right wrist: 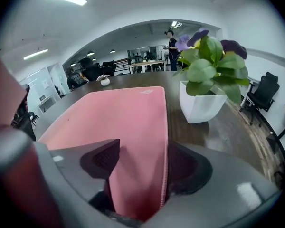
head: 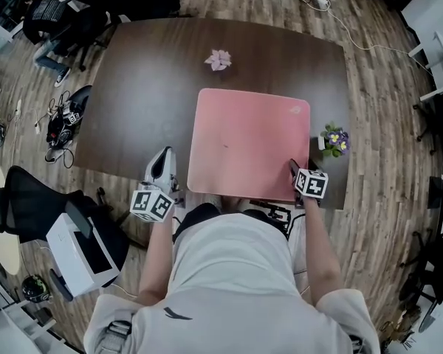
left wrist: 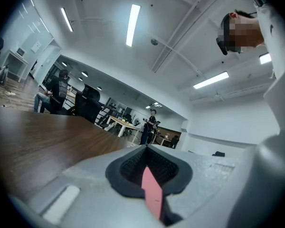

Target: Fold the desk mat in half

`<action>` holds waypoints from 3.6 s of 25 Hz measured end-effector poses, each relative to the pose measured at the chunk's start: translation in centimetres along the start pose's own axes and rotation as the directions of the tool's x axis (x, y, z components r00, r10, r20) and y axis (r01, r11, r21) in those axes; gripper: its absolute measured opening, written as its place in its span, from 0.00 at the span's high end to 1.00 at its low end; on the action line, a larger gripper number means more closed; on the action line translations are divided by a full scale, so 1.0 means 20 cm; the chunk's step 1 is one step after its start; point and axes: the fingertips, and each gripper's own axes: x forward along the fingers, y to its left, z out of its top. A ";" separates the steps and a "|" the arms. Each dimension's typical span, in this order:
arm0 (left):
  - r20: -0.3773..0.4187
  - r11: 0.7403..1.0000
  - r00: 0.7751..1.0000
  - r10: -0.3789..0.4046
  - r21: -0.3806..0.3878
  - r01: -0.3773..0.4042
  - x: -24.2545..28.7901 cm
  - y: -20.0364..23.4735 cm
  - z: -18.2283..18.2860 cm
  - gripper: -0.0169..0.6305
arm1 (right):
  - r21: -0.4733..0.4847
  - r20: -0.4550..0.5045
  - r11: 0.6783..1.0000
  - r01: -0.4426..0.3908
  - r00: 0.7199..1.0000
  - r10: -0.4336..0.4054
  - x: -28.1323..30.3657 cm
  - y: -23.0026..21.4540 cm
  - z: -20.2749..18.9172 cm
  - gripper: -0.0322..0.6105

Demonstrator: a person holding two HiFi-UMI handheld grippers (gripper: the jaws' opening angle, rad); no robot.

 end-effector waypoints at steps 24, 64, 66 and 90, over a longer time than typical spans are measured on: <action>-0.035 1.000 0.999 0.001 -0.002 -0.001 -0.01 0.00 -0.04 0.97 | -0.033 0.002 0.999 -0.043 0.999 0.043 0.01 0.05 0.02 0.65; -0.018 0.991 0.991 0.135 -0.025 -0.135 -0.25 0.11 -0.04 0.97 | -0.114 0.027 0.826 -0.551 0.830 0.557 -0.26 1.28 0.59 0.89; -0.014 0.989 0.989 0.145 -0.029 -0.145 -0.27 0.13 -0.04 0.97 | -0.096 0.000 0.816 -0.569 0.820 0.572 -0.19 1.38 0.57 0.89; -0.015 0.986 0.988 0.157 -0.055 -0.157 -0.34 0.15 -0.07 0.97 | 0.020 -0.230 0.865 -0.501 0.840 0.492 0.34 1.77 0.18 0.88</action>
